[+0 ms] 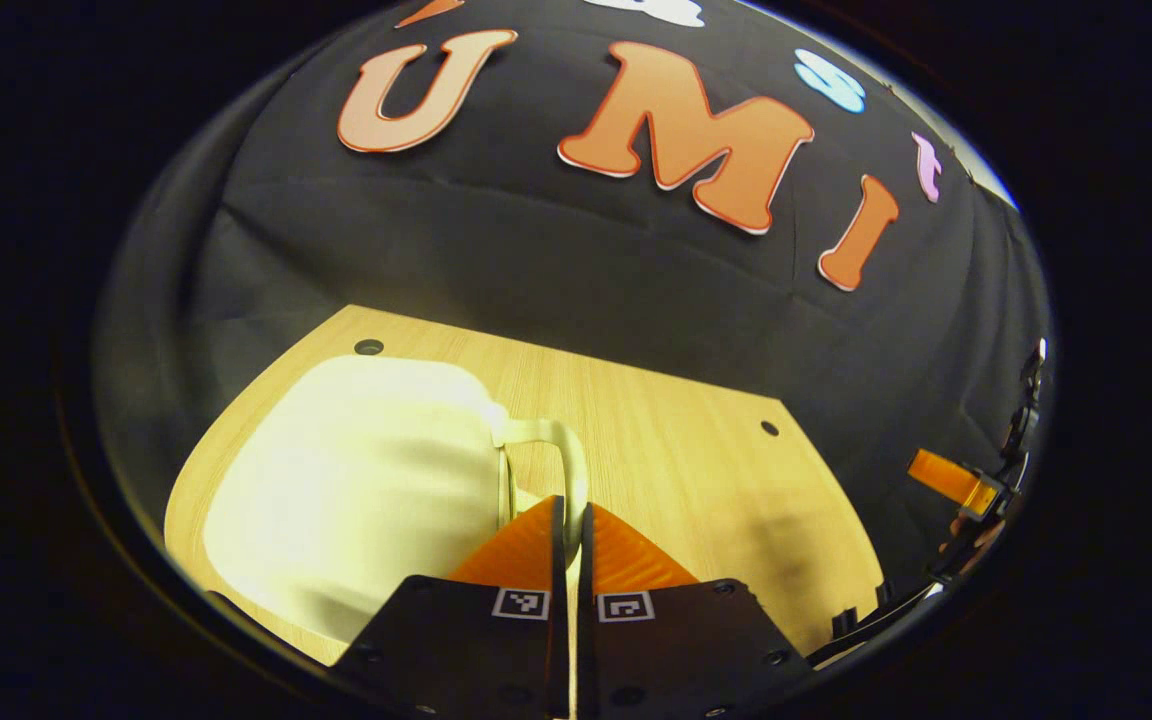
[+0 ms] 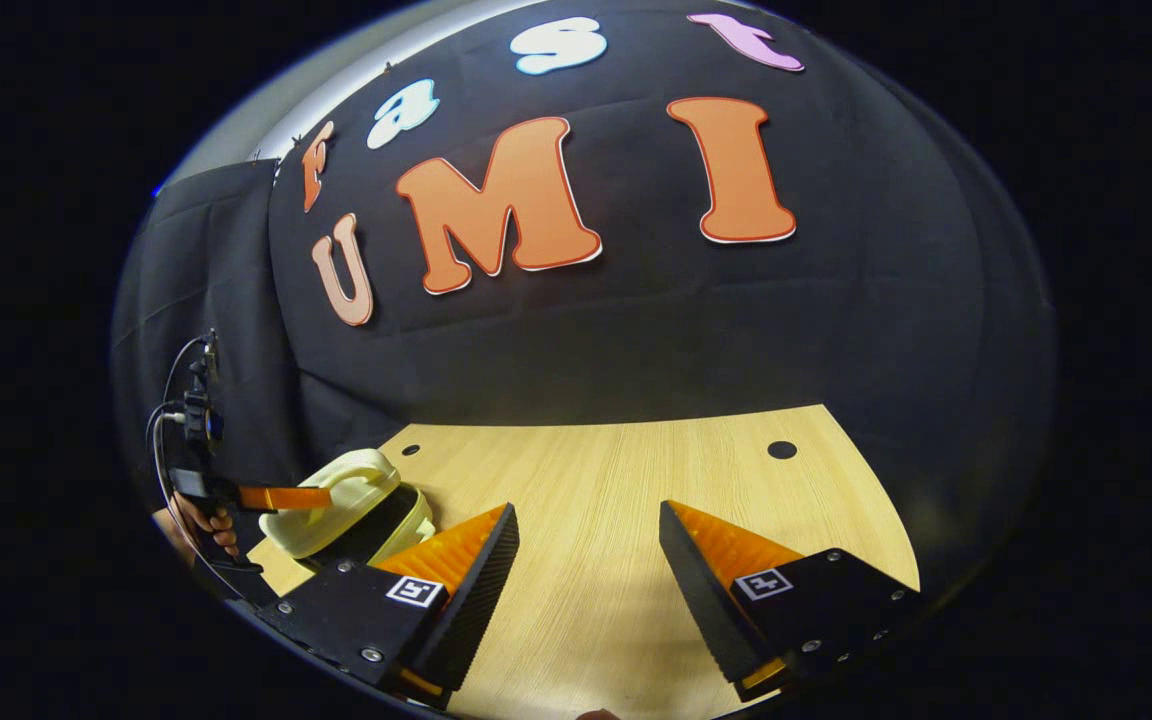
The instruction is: First open the suitcase, pack the skin care products into it, and then close the suitcase.
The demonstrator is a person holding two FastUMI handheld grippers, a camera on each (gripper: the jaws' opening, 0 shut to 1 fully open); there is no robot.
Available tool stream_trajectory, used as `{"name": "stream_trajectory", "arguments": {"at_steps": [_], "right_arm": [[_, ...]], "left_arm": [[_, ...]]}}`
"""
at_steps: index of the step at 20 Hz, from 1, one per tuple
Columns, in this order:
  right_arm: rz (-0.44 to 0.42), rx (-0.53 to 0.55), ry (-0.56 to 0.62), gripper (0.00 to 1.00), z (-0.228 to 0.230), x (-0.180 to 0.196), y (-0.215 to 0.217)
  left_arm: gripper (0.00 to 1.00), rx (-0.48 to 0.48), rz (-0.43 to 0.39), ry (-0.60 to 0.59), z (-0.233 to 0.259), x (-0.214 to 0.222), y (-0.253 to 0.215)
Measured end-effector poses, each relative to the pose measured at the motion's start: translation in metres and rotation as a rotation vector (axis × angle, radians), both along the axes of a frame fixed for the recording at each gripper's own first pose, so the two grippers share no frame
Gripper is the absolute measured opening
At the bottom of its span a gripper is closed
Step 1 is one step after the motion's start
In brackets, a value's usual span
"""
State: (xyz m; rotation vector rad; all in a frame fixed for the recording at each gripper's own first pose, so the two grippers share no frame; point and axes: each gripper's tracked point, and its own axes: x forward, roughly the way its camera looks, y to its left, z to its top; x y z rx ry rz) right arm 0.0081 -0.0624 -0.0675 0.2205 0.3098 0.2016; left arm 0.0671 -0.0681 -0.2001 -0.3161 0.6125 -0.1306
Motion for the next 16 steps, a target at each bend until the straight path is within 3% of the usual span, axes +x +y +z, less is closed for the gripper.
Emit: {"name": "stream_trajectory", "arguments": {"at_steps": [4, 8, 10, 13, 14, 16], "right_arm": [[0.007, -0.002, 0.005, 0.91, -0.003, -0.001, 0.000], [0.014, -0.005, 0.001, 0.91, -0.001, -0.005, 0.000], [0.014, -0.011, -0.001, 0.91, -0.001, -0.006, -0.001], [0.005, -0.024, -0.020, 0.90, 0.002, -0.005, -0.002], [0.002, -0.027, -0.026, 0.91, 0.003, -0.006, -0.002], [-0.007, -0.034, -0.037, 0.90, 0.007, -0.006, 0.000]], "left_arm": [[0.03, 0.133, -0.048, 0.079, -0.041, -0.005, -0.021], [0.07, 0.365, -0.118, 0.118, -0.069, -0.011, -0.033], [0.16, 0.433, -0.165, 0.115, -0.074, -0.011, -0.045], [0.18, 0.330, -0.228, 0.042, -0.055, -0.013, -0.095], [0.34, 0.310, -0.244, 0.018, -0.044, -0.014, -0.111], [0.42, 0.276, -0.267, -0.028, -0.019, -0.019, -0.136]]}}
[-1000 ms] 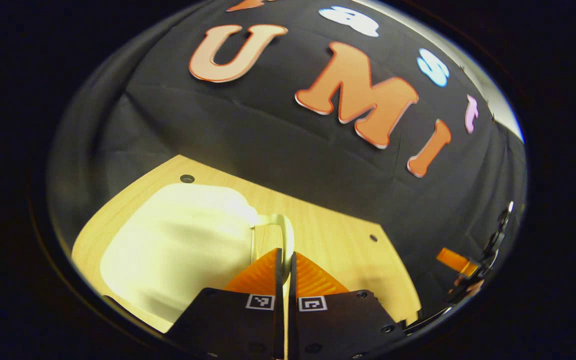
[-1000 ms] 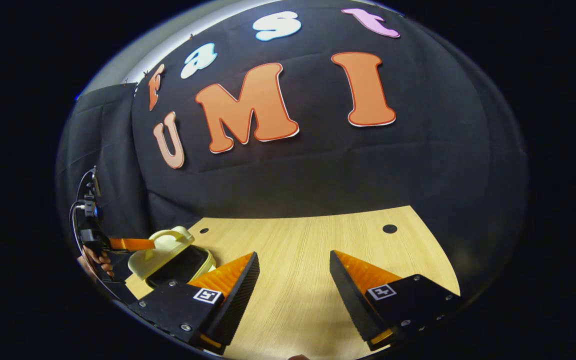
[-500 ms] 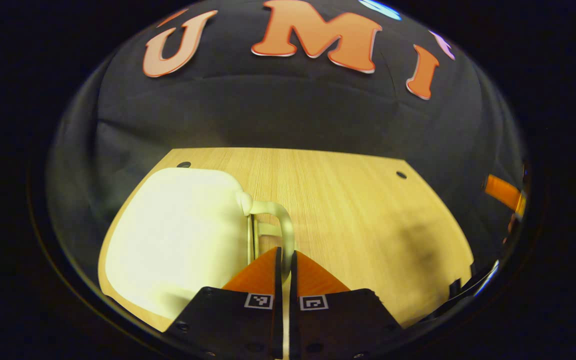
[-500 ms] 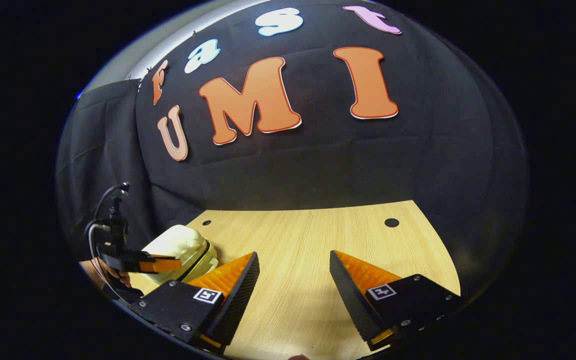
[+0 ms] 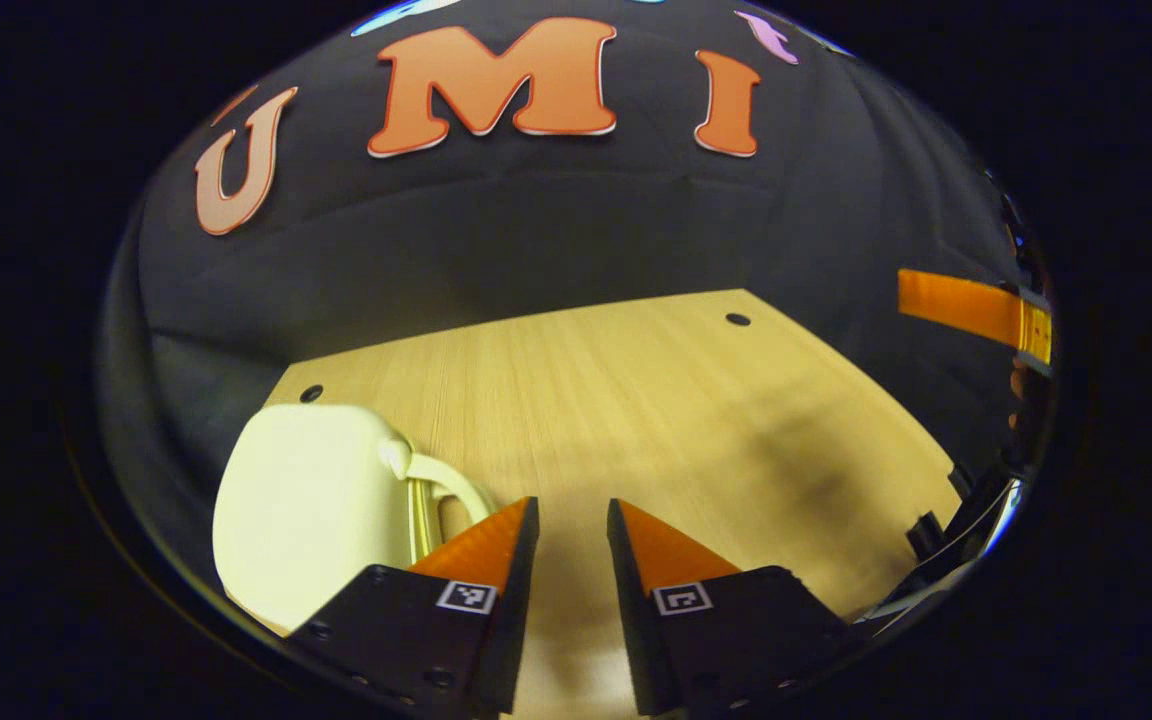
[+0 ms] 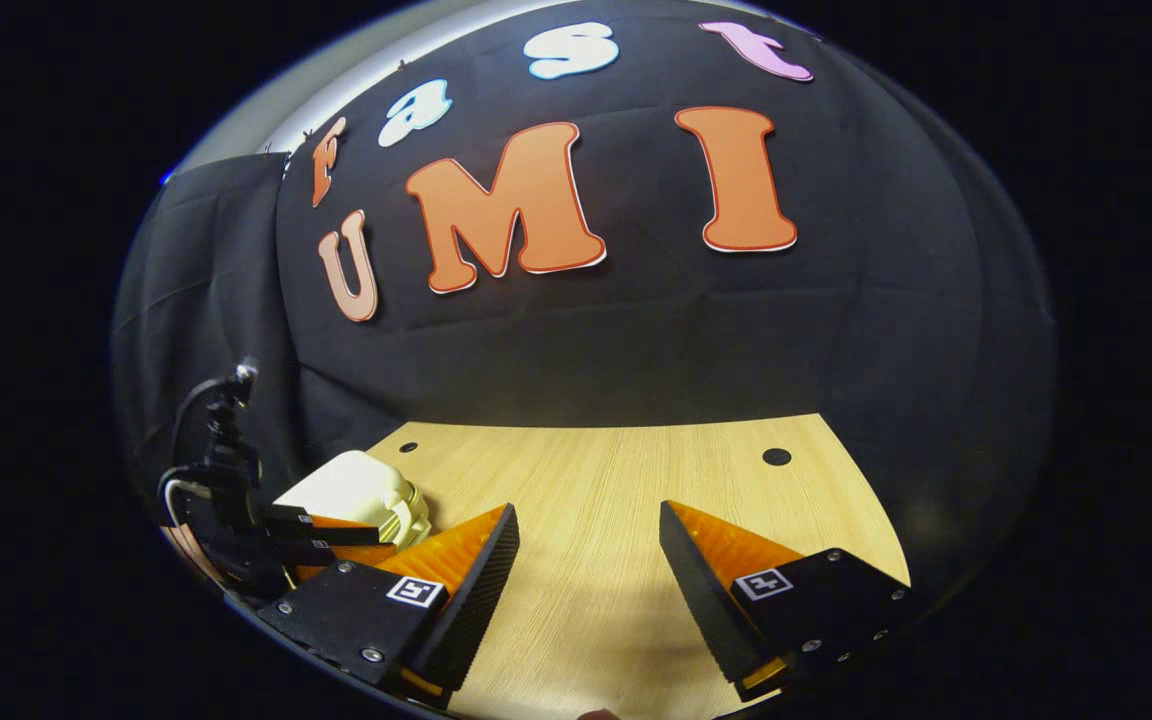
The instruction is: First open the suitcase, pack the skin care products into it, and then close the suitcase.
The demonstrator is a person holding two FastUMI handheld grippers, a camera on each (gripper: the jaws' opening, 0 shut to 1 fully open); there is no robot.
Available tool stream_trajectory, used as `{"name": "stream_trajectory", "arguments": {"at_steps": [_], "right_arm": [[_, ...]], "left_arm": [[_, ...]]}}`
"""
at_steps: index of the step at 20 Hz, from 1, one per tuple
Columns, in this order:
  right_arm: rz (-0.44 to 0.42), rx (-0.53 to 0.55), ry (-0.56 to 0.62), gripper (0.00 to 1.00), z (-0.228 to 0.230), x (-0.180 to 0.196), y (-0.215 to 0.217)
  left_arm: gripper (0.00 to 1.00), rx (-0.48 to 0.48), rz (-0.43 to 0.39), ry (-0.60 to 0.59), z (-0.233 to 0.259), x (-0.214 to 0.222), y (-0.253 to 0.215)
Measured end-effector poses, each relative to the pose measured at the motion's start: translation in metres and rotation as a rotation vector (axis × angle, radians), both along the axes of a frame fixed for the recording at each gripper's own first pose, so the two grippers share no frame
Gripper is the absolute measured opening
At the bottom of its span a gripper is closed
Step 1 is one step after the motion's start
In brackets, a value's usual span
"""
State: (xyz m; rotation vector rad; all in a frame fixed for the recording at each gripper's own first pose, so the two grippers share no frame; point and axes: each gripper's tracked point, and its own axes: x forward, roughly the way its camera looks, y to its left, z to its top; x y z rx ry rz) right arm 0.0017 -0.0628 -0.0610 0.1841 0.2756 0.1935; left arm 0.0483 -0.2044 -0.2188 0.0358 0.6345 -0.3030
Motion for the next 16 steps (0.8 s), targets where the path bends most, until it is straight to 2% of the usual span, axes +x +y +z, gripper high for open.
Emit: {"name": "stream_trajectory", "arguments": {"at_steps": [1, 2, 4, 6, 8, 12, 14, 16], "right_arm": [[-0.002, -0.004, -0.007, 0.91, 0.002, 0.001, 0.002], [-0.001, -0.008, -0.008, 0.91, 0.002, 0.002, 0.003], [-0.010, -0.017, -0.013, 0.91, 0.007, 0.005, 0.006], [-0.025, -0.032, -0.057, 0.92, 0.021, 0.010, 0.008], [-0.042, -0.068, -0.108, 0.93, 0.033, 0.014, 0.009], [-0.064, -0.097, -0.170, 0.94, 0.048, 0.015, 0.020], [-0.066, -0.100, -0.223, 0.94, 0.058, 0.013, 0.028], [-0.060, -0.122, -0.259, 0.94, 0.062, 0.010, 0.034]], "left_arm": [[0.50, -0.029, -0.025, -0.011, 0.012, -0.003, -0.015], [0.68, -0.050, -0.033, -0.040, 0.028, -0.004, -0.028], [0.85, -0.090, -0.034, -0.108, 0.065, -0.002, -0.046], [0.92, -0.114, -0.007, -0.184, 0.093, 0.006, -0.043], [0.97, -0.118, 0.060, -0.268, 0.118, 0.009, -0.033], [0.98, -0.155, 0.160, -0.407, 0.147, 0.000, -0.017], [0.97, -0.154, 0.165, -0.456, 0.156, -0.004, -0.019], [0.97, -0.175, 0.147, -0.442, 0.154, -0.006, -0.026]]}}
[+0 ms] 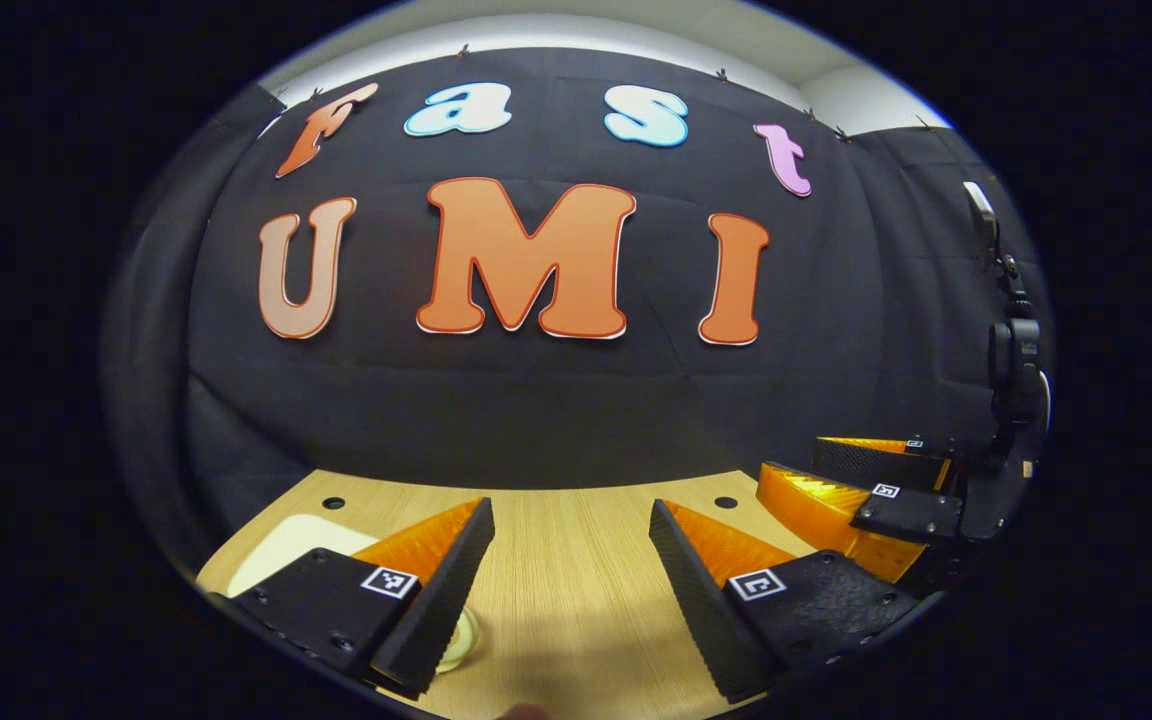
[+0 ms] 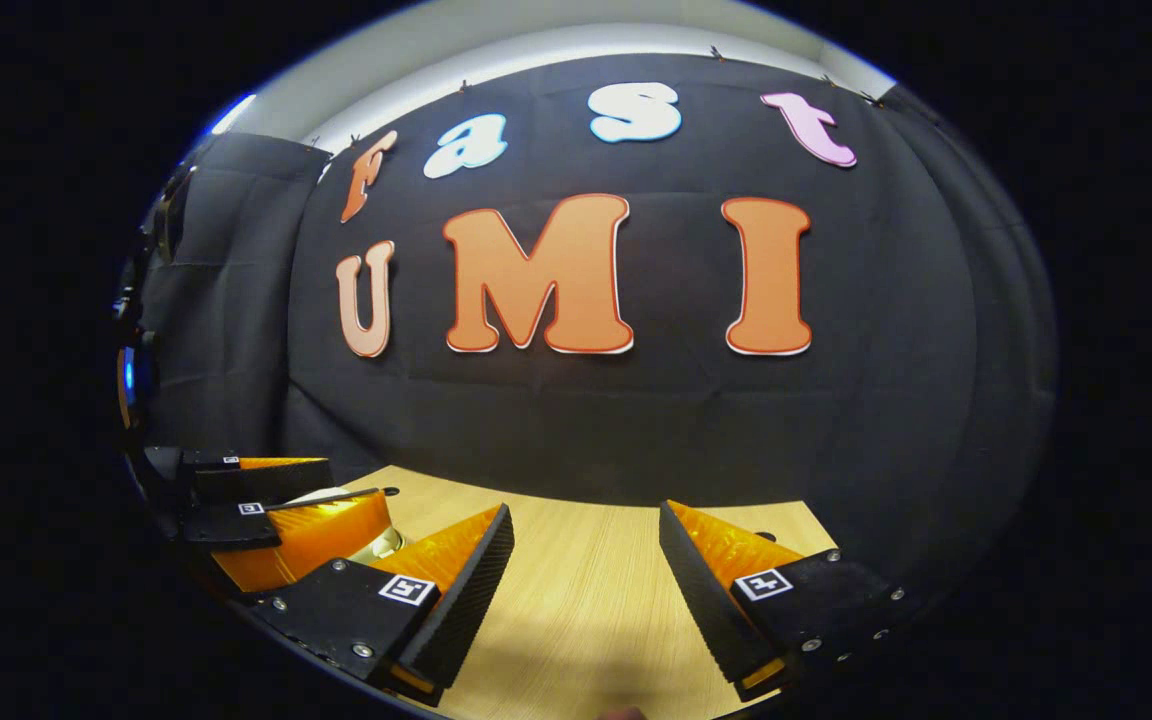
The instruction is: First open the suitcase, pack the skin care products into it, and then close the suitcase.
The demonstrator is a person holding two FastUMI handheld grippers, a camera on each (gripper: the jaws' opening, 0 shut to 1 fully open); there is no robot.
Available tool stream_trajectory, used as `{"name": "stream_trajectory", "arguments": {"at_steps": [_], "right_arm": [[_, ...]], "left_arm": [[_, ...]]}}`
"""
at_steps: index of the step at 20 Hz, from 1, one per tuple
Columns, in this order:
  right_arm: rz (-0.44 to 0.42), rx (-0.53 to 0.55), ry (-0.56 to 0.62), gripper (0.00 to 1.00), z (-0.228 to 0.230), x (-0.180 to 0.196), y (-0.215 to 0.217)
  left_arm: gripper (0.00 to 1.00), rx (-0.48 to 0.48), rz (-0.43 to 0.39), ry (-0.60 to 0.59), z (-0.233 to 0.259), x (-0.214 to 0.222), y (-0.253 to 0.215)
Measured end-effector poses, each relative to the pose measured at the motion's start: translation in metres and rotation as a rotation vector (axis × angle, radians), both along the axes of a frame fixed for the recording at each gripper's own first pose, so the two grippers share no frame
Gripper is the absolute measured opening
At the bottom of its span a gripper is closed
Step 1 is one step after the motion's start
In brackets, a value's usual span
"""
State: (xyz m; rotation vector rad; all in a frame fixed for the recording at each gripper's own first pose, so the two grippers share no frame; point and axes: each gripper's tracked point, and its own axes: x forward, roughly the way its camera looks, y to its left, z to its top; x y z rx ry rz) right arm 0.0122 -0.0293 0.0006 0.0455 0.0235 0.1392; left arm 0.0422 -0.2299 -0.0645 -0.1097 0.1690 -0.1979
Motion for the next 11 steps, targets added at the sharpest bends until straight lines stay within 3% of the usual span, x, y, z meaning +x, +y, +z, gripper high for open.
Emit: {"name": "stream_trajectory", "arguments": {"at_steps": [11], "right_arm": [[-0.016, -0.055, -0.110, 0.93, 0.016, -0.008, 0.002]], "left_arm": [[0.97, 0.032, 0.048, -0.004, -0.004, 0.000, 0.023]]}}
